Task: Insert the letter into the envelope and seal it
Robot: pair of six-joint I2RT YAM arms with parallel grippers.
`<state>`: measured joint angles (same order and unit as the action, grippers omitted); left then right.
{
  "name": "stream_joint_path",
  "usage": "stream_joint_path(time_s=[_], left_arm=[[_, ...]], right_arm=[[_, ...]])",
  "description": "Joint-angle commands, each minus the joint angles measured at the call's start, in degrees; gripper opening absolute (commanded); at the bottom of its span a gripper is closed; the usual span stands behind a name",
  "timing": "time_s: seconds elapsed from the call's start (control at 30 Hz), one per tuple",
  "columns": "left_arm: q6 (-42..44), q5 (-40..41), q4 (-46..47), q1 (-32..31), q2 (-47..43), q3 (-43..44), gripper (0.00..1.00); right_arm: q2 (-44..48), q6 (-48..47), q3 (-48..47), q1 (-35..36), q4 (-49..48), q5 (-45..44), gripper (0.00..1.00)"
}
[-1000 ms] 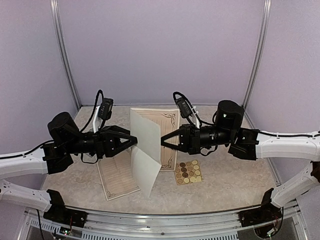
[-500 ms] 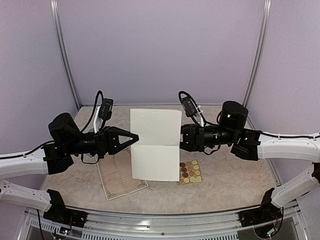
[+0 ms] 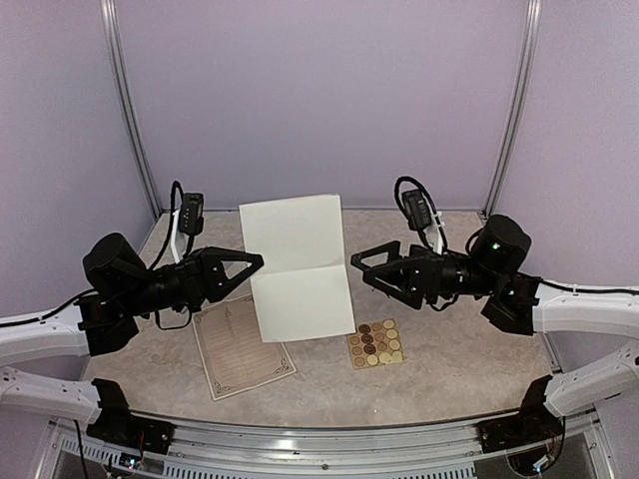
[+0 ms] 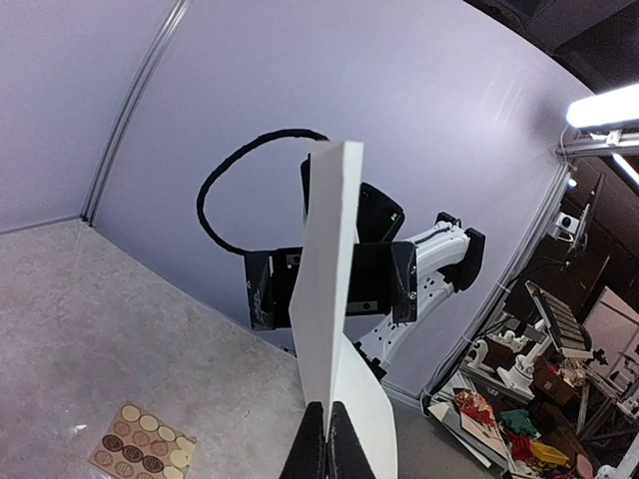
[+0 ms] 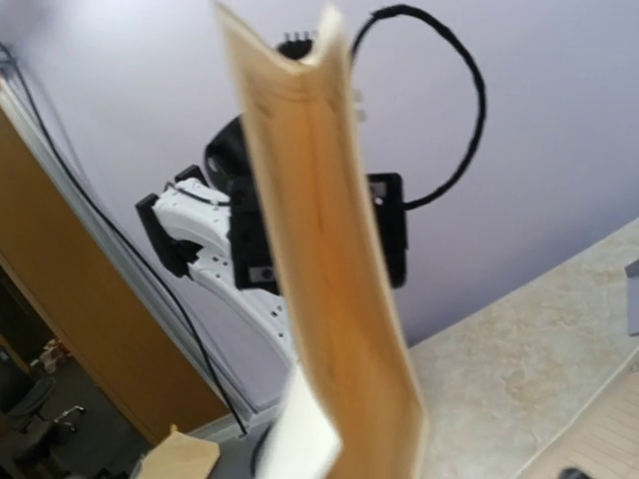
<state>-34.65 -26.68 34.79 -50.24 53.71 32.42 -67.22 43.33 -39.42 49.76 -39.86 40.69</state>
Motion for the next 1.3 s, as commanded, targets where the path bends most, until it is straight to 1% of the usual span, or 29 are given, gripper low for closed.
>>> stream_joint_path(time_s=[0.0,0.2,0.27,0.3,0.33,0.4,0.47,0.53,0.57,0.6,0.67,0.7,0.73,0.83,0.93,1.07,1.2,1.27], left_arm=[[-0.5,2.0,2.7,-0.2,-1.0,-0.7,0.00],[-0.8,2.0,3.2,-0.2,-0.7,-0.7,0.00],[-0.8,2.3,3.1,-0.2,-0.7,-0.7,0.00],[-0.8,2.4,3.2,-0.2,-0.7,-0.8,0.00],[-0.7,2.6,3.1,-0.2,-0.6,-0.8,0.00],[-0.6,2.6,2.9,-0.2,-0.4,-0.8,0.00],[-0.5,2.6,2.8,-0.2,-0.3,-0.9,0.00],[-0.3,2.7,2.0,-0.2,-0.1,-0.7,0.00],[0.1,3.0,1.1,-0.2,-0.1,-0.6,0.03],[0.5,3.6,0.0,-0.1,-0.3,-0.4,0.12],[1.5,4.7,-2.6,0.4,-1.1,0.0,0.22],[1.8,5.3,-3.8,0.8,-1.5,0.1,0.28],[1.9,5.7,-5.0,1.6,-2.5,0.1,0.33],[1.6,5.5,-7.7,4.4,-5.4,0.0,0.40],[0.9,5.2,-9.8,7.9,-8.3,0.0,0.44],[-0.3,5.3,-13.5,12.4,-11.1,0.8,0.46],[-0.2,4.0,-16.0,13.7,-9.8,2.7,0.48],[0.0,0.9,-16.8,13.5,-7.6,4.3,0.50]], right_arm=[[-1.5,-3.2,-1.7,2.4,4.0,-1.9,1.00],[-5.5,-3.5,-3.6,4.6,4.0,-1.6,0.99],[-6.9,-3.3,-4.4,5.4,3.2,-1.1,0.97],[-7.6,-3.4,-5.0,5.8,3.0,-0.9,0.93],[-8.3,-3.3,-5.5,6.2,2.8,-0.8,0.87],[-9.4,-3.0,-6.3,6.6,2.4,-0.9,0.69],[-10.1,-2.4,-6.3,6.6,1.3,-1.4,0.39],[-10.0,-1.9,-5.8,6.6,0.7,-3.1,0.13],[-9.8,-2.1,-5.8,6.5,1.4,-4.3,0.04],[-9.5,-2.5,-5.8,6.5,2.6,-5.6,0.00],[-9.0,-3.0,-5.7,5.9,4.9,-8.1,0.00],[-8.7,-3.0,-5.4,5.4,5.5,-8.5,0.00],[-8.5,-2.9,-5.0,4.9,5.5,-8.5,0.00],[-7.3,-3.4,-3.9,3.9,5.7,-7.6,0.00],[-5.8,-6.1,-3.8,3.7,7.9,-5.9,0.00],[-4.4,-10.5,-5.2,3.6,12.4,-2.3,0.00],[-4.4,-13.6,-7.6,3.7,17.3,2.7,0.00],[-4.8,-15.4,-8.9,3.8,20.6,4.0,0.00]])
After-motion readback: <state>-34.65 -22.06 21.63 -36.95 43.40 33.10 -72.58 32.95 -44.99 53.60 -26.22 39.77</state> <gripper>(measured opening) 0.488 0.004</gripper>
